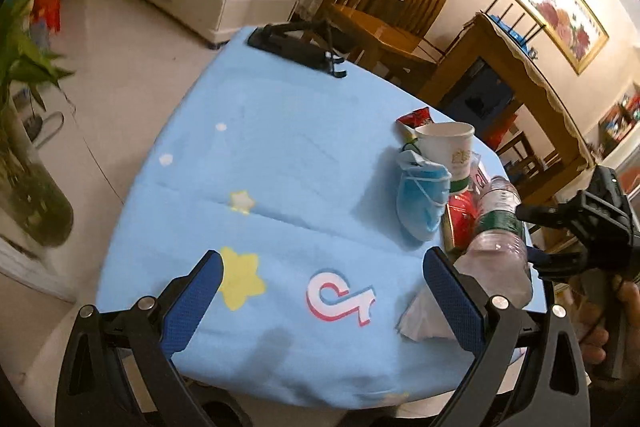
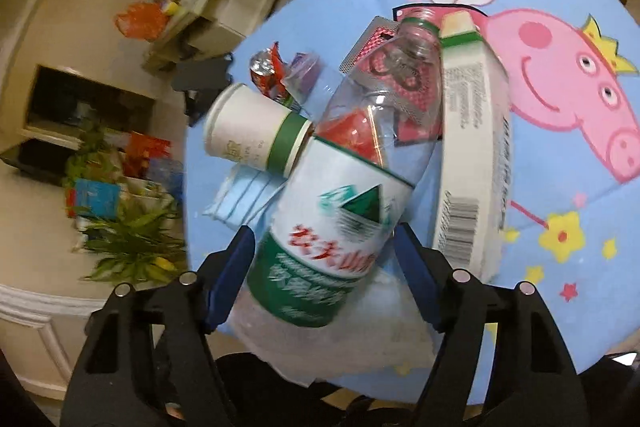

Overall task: Collect trash
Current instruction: 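Grasp the green-label water bottle with the right tool and lift it, then drop the bottle into the black bin with the right tool while the left tool carries a tissue there, then release the white tissue into the bin with the left tool, then grasp the white ointment box with the right tool while the left tool grasps the paper cup, then drop the ointment box and paper cup into the bin with both tools, then grasp the clear plastic cup on the table with the right tool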

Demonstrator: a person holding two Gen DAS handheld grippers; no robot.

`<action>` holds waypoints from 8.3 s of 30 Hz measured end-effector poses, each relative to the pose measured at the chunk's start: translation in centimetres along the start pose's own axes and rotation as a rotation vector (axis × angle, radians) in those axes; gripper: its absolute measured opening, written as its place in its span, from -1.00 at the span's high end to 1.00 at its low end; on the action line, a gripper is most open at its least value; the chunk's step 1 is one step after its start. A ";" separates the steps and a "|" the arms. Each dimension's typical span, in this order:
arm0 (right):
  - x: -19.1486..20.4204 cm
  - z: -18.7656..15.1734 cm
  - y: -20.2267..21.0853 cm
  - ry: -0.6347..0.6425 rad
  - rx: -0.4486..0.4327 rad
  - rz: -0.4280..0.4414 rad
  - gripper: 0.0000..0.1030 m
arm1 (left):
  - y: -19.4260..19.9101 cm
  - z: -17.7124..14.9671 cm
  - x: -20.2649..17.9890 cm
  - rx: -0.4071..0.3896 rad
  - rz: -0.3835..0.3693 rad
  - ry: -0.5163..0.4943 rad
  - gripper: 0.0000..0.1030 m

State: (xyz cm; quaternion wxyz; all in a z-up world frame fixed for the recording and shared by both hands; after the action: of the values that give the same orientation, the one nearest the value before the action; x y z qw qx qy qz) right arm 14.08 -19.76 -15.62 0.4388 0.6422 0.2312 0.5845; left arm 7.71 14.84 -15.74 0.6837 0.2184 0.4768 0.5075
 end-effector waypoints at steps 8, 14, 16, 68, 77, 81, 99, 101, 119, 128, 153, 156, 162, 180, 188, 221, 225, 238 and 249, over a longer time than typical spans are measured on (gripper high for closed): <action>2.3 1.7 -2.0 -0.012 0.010 -0.100 -0.48 | 0.9 -0.9 -1.8 -0.087 0.197 -0.106 -0.88; 1.3 1.1 1.6 -0.019 -0.063 0.087 -0.44 | 0.6 -1.2 -2.5 -0.071 0.189 -0.151 -0.87; 0.3 1.0 2.7 -0.032 -0.076 0.164 -0.44 | 1.5 -1.4 -3.2 -0.107 0.140 -0.166 -0.87; -41.7 -3.8 18.7 -0.548 -0.636 0.214 -0.84 | -8.7 -8.1 -44.3 0.107 -0.226 -0.829 0.94; -45.2 -9.4 23.6 -0.704 -0.905 0.242 -0.84 | -16.6 -11.8 -50.8 0.241 -0.224 -0.918 0.88; -45.3 -10.3 24.0 -0.699 -0.939 0.222 -0.84 | -19.1 -12.4 -52.4 0.258 -0.206 -0.923 0.59; -30.8 -3.9 20.4 -0.107 -0.668 -0.163 -0.81 | -8.4 -11.0 -36.3 0.083 -0.123 -0.753 -0.87; -27.5 -3.2 18.3 0.021 -0.605 -0.212 -0.64 | -6.2 -10.1 -32.5 0.032 -0.066 -0.719 -0.87; -6.4 0.7 2.6 0.256 -0.142 -0.137 -0.41 | -0.1 -4.5 -10.4 -0.160 0.274 -0.487 -0.87; -6.4 -0.5 1.7 0.251 -0.154 -0.163 0.02 | 0.5 -4.5 -10.1 -0.144 0.170 -0.484 -0.87; -16.0 -4.1 9.5 0.108 -0.306 0.102 0.05 | -12.7 3.4 -21.3 -0.010 0.375 -1.053 -0.51; -16.3 -4.1 9.5 0.105 -0.312 0.126 0.05 | -13.1 4.0 -20.6 -0.002 0.404 -1.043 -0.28; -17.1 -4.6 10.4 0.092 -0.342 0.150 0.05 | -10.4 5.4 -19.8 -0.074 0.365 -0.929 -0.27; -28.2 -4.9 18.1 -0.142 -0.578 0.008 0.05 | -3.1 0.9 -27.3 -0.053 -0.173 -0.755 -0.27; -34.7 -4.1 18.7 -0.288 -0.583 -0.174 0.05 | -7.5 -5.2 -37.6 0.069 -0.287 -0.888 -0.28; -41.9 -10.1 25.7 -0.583 -0.947 -0.117 -0.89 | -18.0 -11.8 -49.7 0.246 -0.298 -0.964 -0.76; -39.4 -8.4 24.8 -0.452 -0.894 -0.152 -0.89 | -14.0 -11.9 -44.3 0.161 -0.233 -0.960 -0.87; -15.6 -1.3 9.8 0.374 -0.438 -0.396 -0.54 | -4.0 -8.3 -20.6 -0.040 0.082 -0.727 -0.87; 1.5 5.3 0.7 0.544 -0.307 -0.241 -0.26 | 0.1 -2.5 -8.1 -0.127 0.076 -0.386 -0.87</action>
State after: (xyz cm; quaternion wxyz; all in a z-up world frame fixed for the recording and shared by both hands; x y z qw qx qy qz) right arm 19.33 -20.47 -13.87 0.5184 0.3569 0.3235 0.7065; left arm 5.21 7.12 -13.27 0.7550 0.2860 0.2953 0.5108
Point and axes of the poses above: each gripper's, at about its wrist camera, not at the fingertips, and y roughly against the way its jaws point, x to its left, z to its top, the point moved 2 cm from there along -y, roughly the way its jaws point, and after that the axes turned 6 degrees about x, right-handed, at the moved point
